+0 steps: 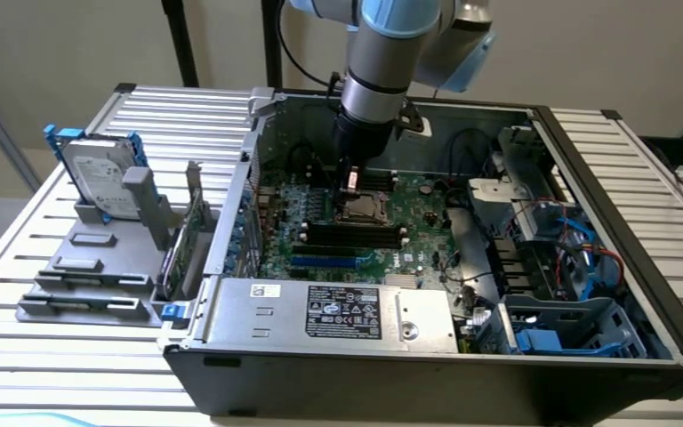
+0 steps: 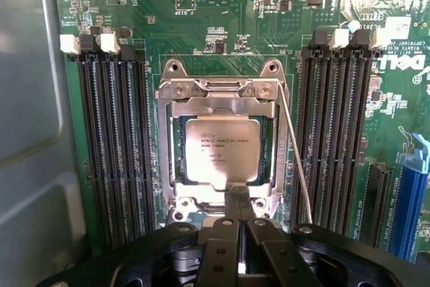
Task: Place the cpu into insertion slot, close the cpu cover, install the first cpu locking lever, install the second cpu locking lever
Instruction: 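Close the cpu cover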
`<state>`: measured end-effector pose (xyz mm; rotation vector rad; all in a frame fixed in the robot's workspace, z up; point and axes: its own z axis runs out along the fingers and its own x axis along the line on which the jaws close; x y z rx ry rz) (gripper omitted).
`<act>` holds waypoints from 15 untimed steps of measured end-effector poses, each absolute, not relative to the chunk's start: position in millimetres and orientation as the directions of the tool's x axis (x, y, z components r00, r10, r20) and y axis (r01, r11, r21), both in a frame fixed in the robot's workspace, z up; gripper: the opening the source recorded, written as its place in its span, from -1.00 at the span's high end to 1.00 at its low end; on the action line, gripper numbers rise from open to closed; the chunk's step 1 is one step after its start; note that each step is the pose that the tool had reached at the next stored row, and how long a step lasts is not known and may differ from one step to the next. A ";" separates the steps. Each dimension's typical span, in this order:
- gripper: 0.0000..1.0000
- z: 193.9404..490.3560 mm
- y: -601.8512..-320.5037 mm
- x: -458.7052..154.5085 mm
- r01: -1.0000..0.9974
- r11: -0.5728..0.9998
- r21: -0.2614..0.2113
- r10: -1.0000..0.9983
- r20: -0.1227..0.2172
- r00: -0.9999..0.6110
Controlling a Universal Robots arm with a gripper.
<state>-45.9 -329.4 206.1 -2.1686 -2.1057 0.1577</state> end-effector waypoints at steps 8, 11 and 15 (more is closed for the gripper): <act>0.79 222.1 -332.1 -65.5 0.987 -0.028 -0.156 1.000 0.007 0.030; 0.79 227.5 -333.5 -77.6 0.987 -0.027 -0.157 0.999 0.015 0.030; 0.79 236.8 -334.2 -88.9 0.987 -0.024 -0.157 0.999 0.034 0.030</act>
